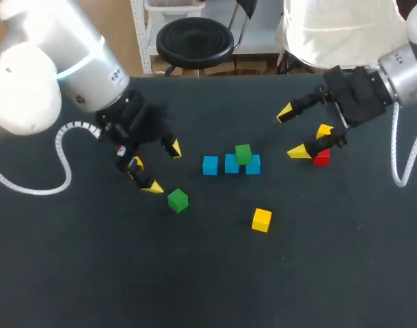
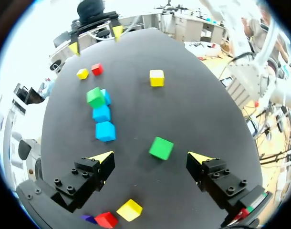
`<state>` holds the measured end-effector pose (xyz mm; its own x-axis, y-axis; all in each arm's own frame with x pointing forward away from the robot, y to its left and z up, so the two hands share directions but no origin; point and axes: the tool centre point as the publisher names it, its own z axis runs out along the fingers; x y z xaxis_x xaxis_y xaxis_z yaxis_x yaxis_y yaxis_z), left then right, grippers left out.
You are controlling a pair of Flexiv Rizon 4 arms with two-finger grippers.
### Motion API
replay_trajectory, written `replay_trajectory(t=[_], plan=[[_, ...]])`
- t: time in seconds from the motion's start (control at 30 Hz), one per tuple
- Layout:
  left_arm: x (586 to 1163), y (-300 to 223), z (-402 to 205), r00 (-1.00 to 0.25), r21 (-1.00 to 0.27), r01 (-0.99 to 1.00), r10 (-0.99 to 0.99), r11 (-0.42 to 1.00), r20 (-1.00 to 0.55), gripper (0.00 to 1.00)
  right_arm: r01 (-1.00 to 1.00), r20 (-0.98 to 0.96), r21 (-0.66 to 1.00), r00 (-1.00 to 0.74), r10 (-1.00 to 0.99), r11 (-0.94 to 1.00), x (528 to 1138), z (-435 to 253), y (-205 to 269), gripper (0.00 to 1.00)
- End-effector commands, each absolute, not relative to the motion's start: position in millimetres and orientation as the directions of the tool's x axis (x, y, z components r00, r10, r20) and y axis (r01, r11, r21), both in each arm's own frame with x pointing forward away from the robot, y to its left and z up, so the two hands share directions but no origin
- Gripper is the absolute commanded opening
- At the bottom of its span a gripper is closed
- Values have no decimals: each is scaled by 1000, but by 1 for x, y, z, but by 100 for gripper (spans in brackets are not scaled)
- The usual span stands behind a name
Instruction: Place the blue cubes, place green cubes on the blue cubes, place the yellow cubes on the green cubes, then place the red cubes on the yellow cubes, and place purple cube on the red cubes.
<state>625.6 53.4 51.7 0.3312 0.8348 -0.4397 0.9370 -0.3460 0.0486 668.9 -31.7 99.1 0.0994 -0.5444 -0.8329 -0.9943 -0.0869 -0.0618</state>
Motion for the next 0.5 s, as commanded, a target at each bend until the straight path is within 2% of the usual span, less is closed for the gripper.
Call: replay_trajectory(t=[0.03,0.2,0.5], plan=[[622,66,50,374,48,915,799,-400,-470,100,-994,-832,-62,99,-546,-86,668,100,-32,100],[608,73,49,499,31,833,725,-552,-474,100,-994,-832,-62,99,-546,-86,668,100,-32,100],[605,66,43,478,0,846,759,-533,-442,100,-994,-832,-62,99,-546,-86,668,100,-32,100]])
